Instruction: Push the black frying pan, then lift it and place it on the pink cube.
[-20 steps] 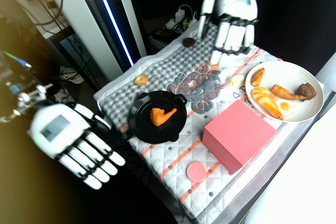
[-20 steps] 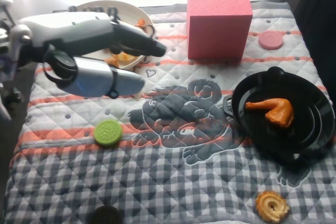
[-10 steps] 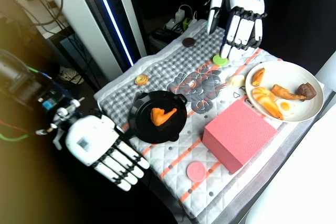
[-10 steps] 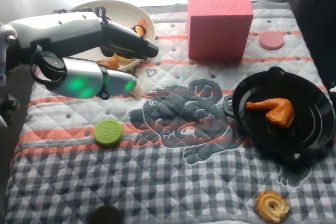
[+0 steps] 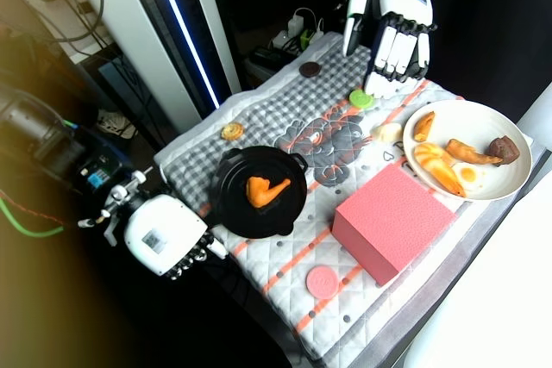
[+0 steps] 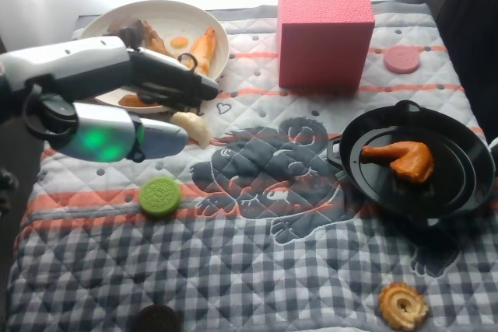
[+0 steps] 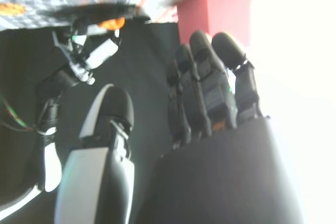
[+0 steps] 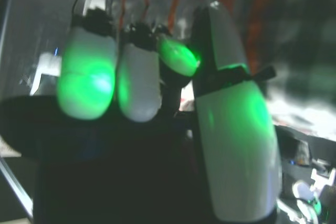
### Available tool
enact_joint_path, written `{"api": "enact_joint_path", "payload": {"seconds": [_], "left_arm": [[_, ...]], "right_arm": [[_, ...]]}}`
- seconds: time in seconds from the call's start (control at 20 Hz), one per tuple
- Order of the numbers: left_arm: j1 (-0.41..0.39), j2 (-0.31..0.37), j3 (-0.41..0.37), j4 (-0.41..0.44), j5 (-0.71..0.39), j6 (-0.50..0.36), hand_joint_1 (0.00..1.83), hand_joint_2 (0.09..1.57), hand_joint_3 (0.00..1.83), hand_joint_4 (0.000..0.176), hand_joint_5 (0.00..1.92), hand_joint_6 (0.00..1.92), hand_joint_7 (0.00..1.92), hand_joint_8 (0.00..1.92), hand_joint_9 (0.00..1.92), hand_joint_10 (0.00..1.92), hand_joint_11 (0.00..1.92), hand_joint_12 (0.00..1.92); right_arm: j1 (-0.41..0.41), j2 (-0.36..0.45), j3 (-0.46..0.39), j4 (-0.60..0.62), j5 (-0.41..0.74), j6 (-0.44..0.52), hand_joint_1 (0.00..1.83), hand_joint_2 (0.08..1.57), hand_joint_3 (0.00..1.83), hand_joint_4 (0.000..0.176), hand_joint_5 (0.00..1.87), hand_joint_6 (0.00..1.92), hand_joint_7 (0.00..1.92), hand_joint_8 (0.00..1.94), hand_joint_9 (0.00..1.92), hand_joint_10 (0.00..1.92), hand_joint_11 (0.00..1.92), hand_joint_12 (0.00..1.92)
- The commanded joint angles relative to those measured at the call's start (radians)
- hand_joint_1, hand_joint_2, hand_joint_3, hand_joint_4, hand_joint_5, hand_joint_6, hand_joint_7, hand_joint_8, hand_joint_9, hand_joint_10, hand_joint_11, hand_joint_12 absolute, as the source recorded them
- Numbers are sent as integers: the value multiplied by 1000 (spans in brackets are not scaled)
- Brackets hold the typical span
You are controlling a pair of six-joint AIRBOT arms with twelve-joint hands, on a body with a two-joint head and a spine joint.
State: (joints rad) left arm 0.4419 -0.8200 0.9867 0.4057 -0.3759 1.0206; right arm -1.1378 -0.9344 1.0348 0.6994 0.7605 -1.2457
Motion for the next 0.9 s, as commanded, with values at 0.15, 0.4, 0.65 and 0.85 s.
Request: {"api": "enact_joint_path", "payload": {"seconds": [0.15, 0.4, 0.65, 0.85], "left_arm": [[25, 12, 4, -61, -146, -5, 571, 1267, 0, 12, 502, 7, 519, 2, 470, 102, 0, 1414], [42, 11, 5, -87, -171, -5, 558, 1272, 1, 20, 507, 3, 510, 1, 489, 101, 0, 1511], [70, 10, 9, -119, -198, -4, 528, 1278, 3, 20, 513, 4, 534, 9, 469, 82, 0, 1456], [83, 13, 13, -140, -214, -3, 577, 1276, 1, 0, 501, 0, 545, 6, 534, 95, 0, 1468]], "right_arm": [[-12, 51, -78, -51, 312, 22, 1326, 1370, 31, 0, 1303, 1921, 1608, 1941, 1698, 1921, 1694, 1921], [-87, 90, -139, -93, 542, 142, 1296, 1351, 13, 0, 1283, 1921, 1522, 1941, 1634, 1921, 1649, 1921], [-107, 130, -179, -139, 676, 178, 1369, 1318, 0, 0, 1273, 1921, 1489, 1941, 1631, 1921, 1664, 1921], [-103, 156, -193, -177, 727, 194, 1401, 1298, 0, 0, 1195, 1921, 1500, 1941, 1654, 1921, 1678, 1921]]}}
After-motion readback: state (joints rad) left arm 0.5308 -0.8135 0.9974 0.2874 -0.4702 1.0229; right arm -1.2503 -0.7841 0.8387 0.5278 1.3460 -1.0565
